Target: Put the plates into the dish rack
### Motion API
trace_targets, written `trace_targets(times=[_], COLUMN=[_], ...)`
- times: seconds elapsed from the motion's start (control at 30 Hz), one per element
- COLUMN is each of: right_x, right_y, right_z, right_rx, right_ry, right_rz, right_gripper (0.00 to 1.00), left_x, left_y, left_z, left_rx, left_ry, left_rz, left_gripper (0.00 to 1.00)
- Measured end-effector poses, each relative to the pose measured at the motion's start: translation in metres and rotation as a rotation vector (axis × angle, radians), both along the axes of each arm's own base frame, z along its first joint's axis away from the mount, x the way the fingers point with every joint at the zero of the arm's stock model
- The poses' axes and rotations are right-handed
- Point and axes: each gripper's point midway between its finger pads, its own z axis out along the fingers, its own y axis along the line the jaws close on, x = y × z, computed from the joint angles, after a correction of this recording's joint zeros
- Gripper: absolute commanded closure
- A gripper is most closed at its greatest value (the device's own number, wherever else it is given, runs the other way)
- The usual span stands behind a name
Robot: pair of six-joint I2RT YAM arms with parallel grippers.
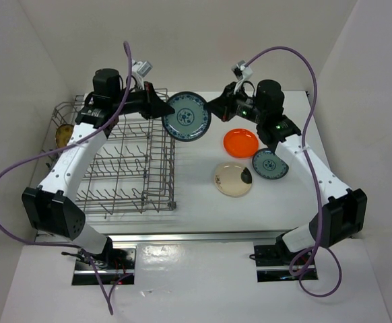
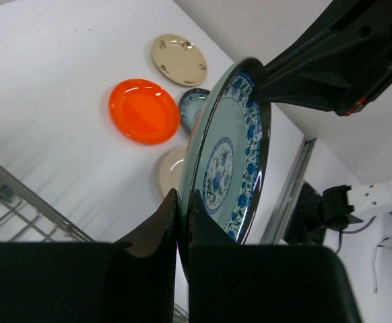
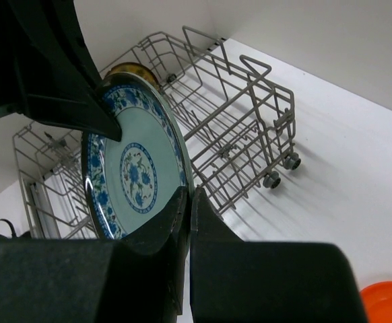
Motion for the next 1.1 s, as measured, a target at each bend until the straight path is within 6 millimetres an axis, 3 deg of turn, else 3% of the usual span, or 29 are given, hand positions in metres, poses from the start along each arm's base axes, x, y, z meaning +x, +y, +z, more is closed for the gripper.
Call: trace_targets(times=[0.1, 0.13, 0.2, 0.23, 0.27, 0.4, 0.5, 0.6, 0.7, 0.8, 0.97, 1.1], right_x=[0.001, 0.001, 0.003, 0.003, 0.003, 0.005, 0.000, -0.006, -0.005, 0.003, 0.033, 0.049], right_y=[0.000, 0.000, 0.000, 0.000, 0.000, -0.004, -0.014, -0.026, -0.035, -0.042, -0.044, -0.041], right_z=[0.001, 0.000, 0.000, 0.000, 0.000, -0.010, -0.037, -0.062, -0.069, -0.072, -0.091, -0.116], right_rx=[0.001, 0.000, 0.000, 0.000, 0.000, -0.022, -0.053, -0.082, -0.096, -0.107, -0.153, -0.195], right_ry=[-0.005, -0.004, -0.003, -0.004, -0.003, -0.007, 0.035, 0.078, 0.086, 0.084, 0.125, 0.176], right_rz=[-0.009, -0.010, -0.015, -0.017, -0.018, -0.039, -0.085, -0.140, -0.195, -0.252, -0.321, -0.338], right_gripper=[1.00, 0.86, 0.72, 0.60, 0.24, 0.00, 0.00, 0.00, 0.00, 0.00, 0.00, 0.00], left_x=[0.004, 0.005, 0.007, 0.008, 0.010, 0.021, 0.025, 0.027, 0.023, 0.011, -0.003, -0.002], left_y=[0.002, 0.003, 0.003, 0.004, 0.006, 0.031, 0.069, 0.124, 0.175, 0.220, 0.290, 0.329], left_z=[-0.005, -0.005, -0.005, -0.006, -0.006, -0.001, 0.016, 0.046, 0.070, 0.080, 0.069, 0.026], left_rx=[0.026, 0.029, 0.036, 0.042, 0.052, 0.087, 0.097, 0.107, 0.142, 0.215, 0.415, 0.607], left_ry=[0.000, 0.000, 0.002, 0.002, 0.003, -0.013, -0.048, -0.102, -0.162, -0.199, -0.193, -0.147], left_rz=[0.022, 0.028, 0.047, 0.064, 0.090, 0.233, 0.367, 0.541, 0.729, 0.906, 1.144, 1.222], left_gripper=[1.00, 1.00, 1.00, 1.00, 1.00, 1.00, 1.00, 1.00, 1.00, 1.00, 1.00, 1.00])
